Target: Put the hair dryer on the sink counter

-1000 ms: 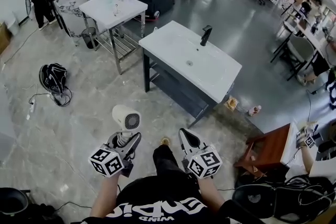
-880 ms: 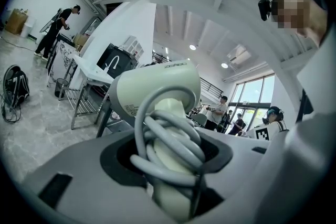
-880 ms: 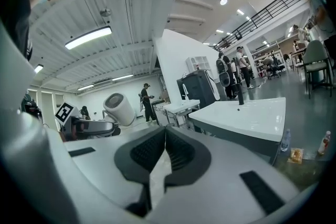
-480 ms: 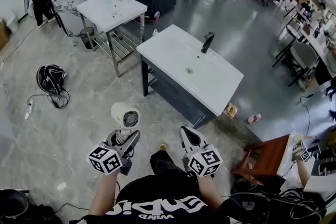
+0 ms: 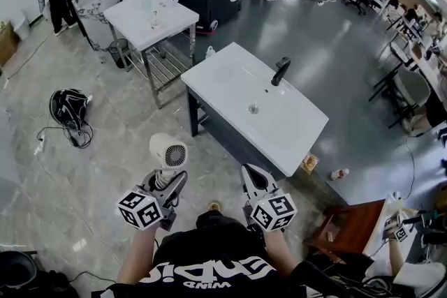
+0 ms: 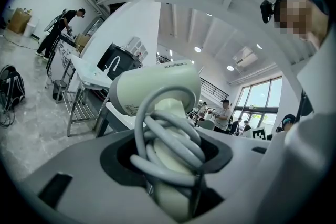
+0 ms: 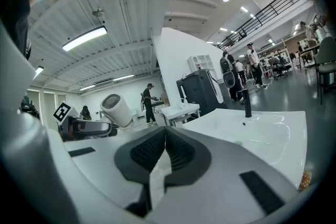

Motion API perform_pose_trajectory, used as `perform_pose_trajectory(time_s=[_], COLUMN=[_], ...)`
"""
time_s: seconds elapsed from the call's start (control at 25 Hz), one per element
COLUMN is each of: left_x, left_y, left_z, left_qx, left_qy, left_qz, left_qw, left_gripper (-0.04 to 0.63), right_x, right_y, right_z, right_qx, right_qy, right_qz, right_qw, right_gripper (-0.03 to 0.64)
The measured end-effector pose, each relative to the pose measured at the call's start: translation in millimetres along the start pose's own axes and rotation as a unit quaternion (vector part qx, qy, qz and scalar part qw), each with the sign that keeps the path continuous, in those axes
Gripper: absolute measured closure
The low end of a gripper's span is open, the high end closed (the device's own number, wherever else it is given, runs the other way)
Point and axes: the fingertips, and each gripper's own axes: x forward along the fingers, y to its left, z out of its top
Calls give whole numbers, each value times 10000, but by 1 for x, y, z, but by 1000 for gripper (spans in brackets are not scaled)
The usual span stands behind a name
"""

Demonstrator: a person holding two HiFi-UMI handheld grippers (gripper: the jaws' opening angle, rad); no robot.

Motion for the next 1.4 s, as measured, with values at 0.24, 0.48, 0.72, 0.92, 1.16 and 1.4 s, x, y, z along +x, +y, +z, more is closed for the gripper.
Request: perform_pose_trajectory(time_s=[0.24, 0.48, 0.72, 0.92, 1.16, 1.4], left_x=[36, 58, 71, 82, 96, 109], left_y=[5, 12, 19, 22, 28, 38], left_z=[18, 23, 24, 29, 35, 38], left_qx=[56, 32, -22, -59, -62, -48], left_qy=[-74, -131, -143, -161, -199, -184], left_qz=[33, 136, 263, 295, 284, 275], left_qw=[10000, 9998, 9995, 9994, 9994, 9994], left_gripper=[341, 342, 342, 342, 342, 342], right_x=[24, 44, 57, 65, 74, 84], right_y=[-31, -52, -65, -72, -82, -89], right_z=[16, 23, 26, 30, 31, 30], right_qx=[-18, -66, -16, -22, -19, 31], right_qy=[16, 73, 72, 115, 131, 90], right_qz=[117, 283, 401, 462, 457, 403], right_qw=[9999, 9996, 9992, 9989, 9989, 9991], right_gripper=[598, 598, 598, 598, 598, 598])
